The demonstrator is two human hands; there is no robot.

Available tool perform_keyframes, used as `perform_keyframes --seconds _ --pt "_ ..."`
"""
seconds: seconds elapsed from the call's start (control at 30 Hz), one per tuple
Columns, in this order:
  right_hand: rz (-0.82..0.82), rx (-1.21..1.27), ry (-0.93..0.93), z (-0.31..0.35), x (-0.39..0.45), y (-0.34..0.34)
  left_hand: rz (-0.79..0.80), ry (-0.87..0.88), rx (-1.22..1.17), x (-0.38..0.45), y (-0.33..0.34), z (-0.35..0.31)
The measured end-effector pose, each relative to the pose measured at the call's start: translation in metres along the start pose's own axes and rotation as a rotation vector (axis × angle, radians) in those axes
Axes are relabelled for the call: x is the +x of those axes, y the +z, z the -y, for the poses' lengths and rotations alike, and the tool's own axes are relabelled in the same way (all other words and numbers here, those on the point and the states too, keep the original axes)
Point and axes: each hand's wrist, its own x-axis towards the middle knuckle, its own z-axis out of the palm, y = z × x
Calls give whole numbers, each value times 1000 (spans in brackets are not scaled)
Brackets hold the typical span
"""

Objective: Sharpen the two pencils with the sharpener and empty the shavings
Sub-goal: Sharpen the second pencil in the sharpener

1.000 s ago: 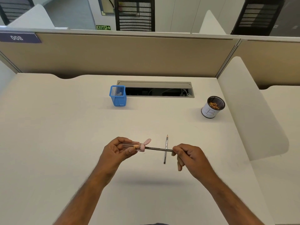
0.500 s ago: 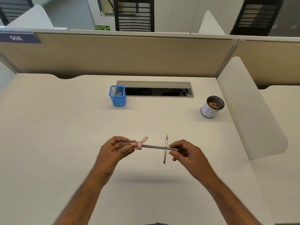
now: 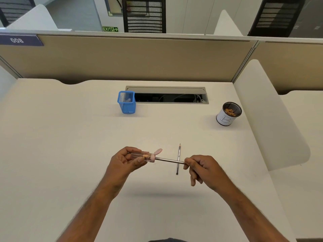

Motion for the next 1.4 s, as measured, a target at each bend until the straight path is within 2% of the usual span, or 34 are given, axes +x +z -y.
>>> perform_keyframes --seconds 0.13,0.23,0.43,0.57,0.8,0.93,1.07,1.4 --pt "18 -16 -28 1 2 0 -19 -2 -9 0 -2 3" --pt "-29 3 -47 2 3 0 -41 6 -16 1 -3 3" --pt "-145 -123 -182 -1 2 0 -45 25 -23 2 -5 -1" --pt "-187 -107 -189 2 2 3 -34 27 -24 4 -2 -5" --pt "-100 -80 -133 0 3 2 -16 8 -24 4 -1 -3" --pt "16 43 -5 -5 5 3 -11 -8 -11 2 -1 0" --pt "93 72 11 -6 6 2 -17 -12 -6 0 -4 1" --pt "-115 -132 -155 -9 4 3 -28 11 -10 1 -1 -2"
